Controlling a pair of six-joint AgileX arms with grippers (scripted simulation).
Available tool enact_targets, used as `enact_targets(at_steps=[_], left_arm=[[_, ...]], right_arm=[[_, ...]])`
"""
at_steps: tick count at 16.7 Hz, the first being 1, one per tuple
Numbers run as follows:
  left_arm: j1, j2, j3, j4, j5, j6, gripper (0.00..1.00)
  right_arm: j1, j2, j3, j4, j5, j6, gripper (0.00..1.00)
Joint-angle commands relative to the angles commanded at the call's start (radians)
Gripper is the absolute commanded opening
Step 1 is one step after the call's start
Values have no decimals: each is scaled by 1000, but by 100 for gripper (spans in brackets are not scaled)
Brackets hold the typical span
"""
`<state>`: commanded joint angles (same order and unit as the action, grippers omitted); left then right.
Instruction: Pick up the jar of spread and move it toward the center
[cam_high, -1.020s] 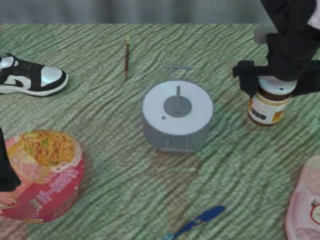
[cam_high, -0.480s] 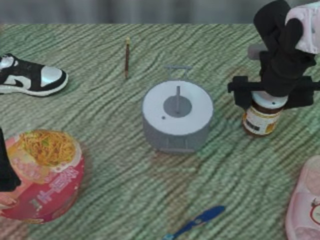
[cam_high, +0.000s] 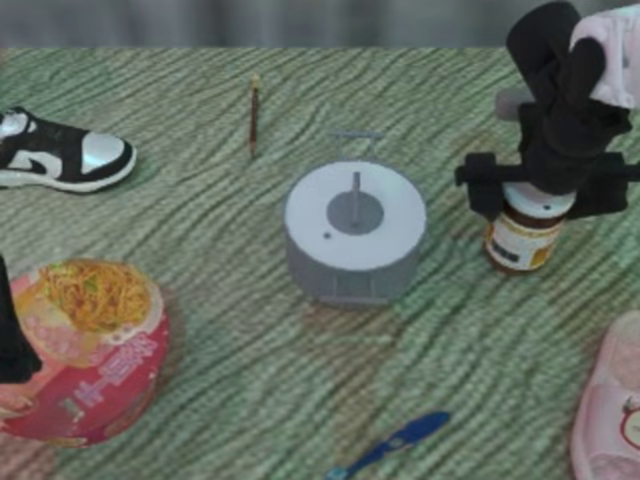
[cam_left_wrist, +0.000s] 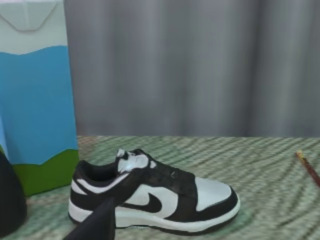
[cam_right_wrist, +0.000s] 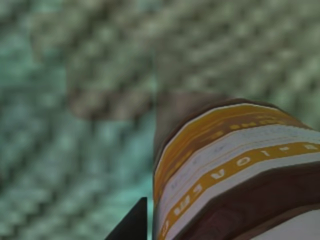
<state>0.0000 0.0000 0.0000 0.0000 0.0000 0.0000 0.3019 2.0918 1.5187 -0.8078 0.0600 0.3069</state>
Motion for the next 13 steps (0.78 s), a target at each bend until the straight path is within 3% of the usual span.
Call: enact_targets(at_steps=[7, 13], left_arm=[[0, 0, 0, 0, 0, 0, 100], [0, 0, 0, 0, 0, 0, 100]], right_arm=[[0, 0, 0, 0, 0, 0, 98], [0, 0, 0, 0, 0, 0, 100]])
